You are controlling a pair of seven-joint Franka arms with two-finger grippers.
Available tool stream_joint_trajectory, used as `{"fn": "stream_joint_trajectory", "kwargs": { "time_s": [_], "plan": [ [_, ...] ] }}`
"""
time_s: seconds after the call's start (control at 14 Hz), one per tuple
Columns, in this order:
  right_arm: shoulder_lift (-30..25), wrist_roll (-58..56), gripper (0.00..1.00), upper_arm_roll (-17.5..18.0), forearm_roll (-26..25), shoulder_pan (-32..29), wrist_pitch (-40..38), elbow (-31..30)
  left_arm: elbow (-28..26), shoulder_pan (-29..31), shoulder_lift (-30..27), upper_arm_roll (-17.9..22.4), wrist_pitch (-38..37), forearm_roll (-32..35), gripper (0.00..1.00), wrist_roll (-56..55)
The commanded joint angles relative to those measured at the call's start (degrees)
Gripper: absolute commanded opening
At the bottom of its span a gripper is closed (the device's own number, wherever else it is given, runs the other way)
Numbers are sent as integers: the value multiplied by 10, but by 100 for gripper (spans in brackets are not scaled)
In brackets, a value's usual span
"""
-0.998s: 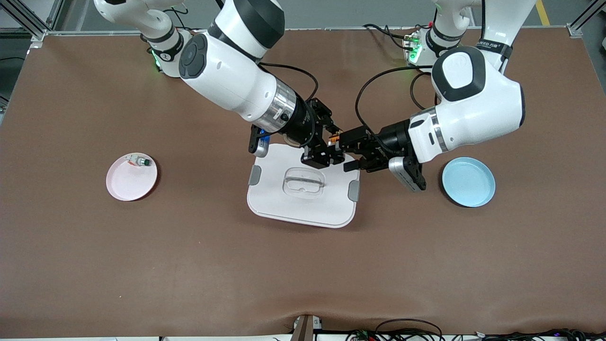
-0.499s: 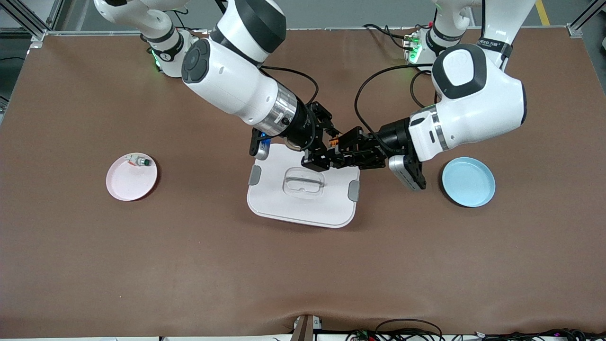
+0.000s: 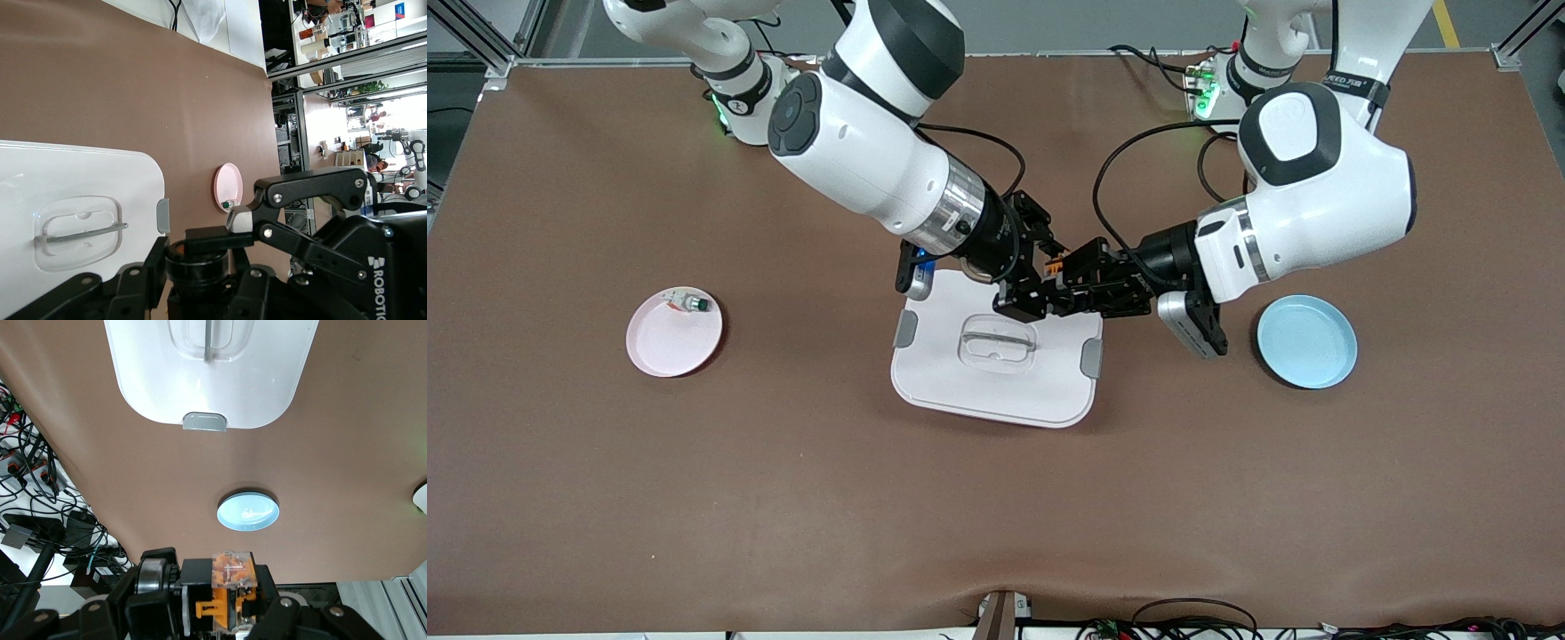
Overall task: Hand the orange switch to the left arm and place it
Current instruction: 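Grasp the switch with the left gripper from the right gripper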
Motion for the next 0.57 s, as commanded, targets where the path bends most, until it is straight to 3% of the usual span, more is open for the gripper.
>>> {"fn": "stream_joint_trajectory", "kwargs": {
  "time_s": [0.0, 0.5],
  "plan": [
    [0, 12, 100, -4, 4, 6, 2, 17, -8, 3, 1, -1, 12, -6, 0, 7],
    [0, 10, 100, -3, 4, 2, 3, 17, -9, 4, -2, -1, 12, -6, 0, 9]
  ]
}}
